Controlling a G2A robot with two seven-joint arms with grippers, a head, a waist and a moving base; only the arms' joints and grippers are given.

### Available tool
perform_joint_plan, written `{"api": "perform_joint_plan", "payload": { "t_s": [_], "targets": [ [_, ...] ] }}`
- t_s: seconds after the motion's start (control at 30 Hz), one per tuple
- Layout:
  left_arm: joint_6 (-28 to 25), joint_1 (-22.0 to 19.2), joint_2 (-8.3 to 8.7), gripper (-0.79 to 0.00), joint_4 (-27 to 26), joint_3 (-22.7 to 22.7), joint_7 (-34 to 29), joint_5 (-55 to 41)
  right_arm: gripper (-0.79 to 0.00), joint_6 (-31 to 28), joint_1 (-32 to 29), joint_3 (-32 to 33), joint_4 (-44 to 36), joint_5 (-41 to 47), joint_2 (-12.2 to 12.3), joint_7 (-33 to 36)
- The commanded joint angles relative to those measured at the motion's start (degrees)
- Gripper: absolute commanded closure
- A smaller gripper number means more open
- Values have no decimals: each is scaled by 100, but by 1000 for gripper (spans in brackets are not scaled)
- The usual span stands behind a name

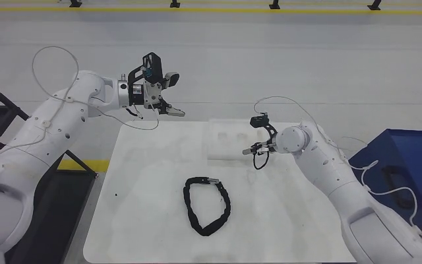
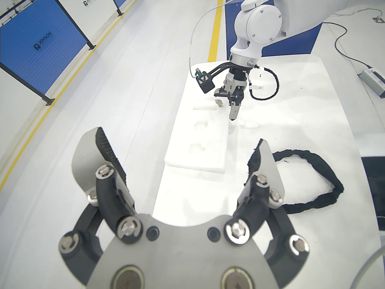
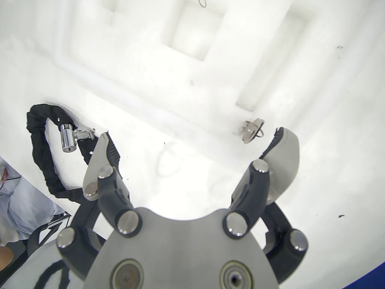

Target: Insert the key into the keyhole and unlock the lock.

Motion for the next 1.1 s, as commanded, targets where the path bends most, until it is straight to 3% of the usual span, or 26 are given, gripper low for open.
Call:
{"api": "perform_joint_plan", "payload": {
  "t_s": [0.0, 0.1, 0.3, 0.43, 0.6, 0.7, 0.9, 1.07],
  "targets": [
    [0, 0, 0, -785, 0, 0, 0, 0, -785, -60, 49, -22, 144, 9, -38, -52],
    [0, 0, 0, -785, 0, 0, 0, 0, -785, -70, 144, -69, 361, -61, -98, -162],
    [0, 0, 0, -785, 0, 0, 0, 0, -576, -96, 311, -135, 704, -139, -206, -219],
    [0, 0, 0, -785, 0, 0, 0, 0, -539, -59, 389, -173, 895, -185, -274, -233],
    [0, 0, 0, -785, 0, 0, 0, 0, -406, 62, 460, -248, 1094, -299, -363, -206],
    [0, 0, 0, -785, 0, 0, 0, 0, -379, 86, 482, -271, 1195, -307, -414, -190],
    [0, 0, 0, -785, 0, 0, 0, 0, -188, 136, 524, -292, 1415, -298, -509, -186],
    [0, 0, 0, -785, 0, 0, 0, 0, -160, 219, 554, -316, 1616, -317, -591, -202]
  ]
}}
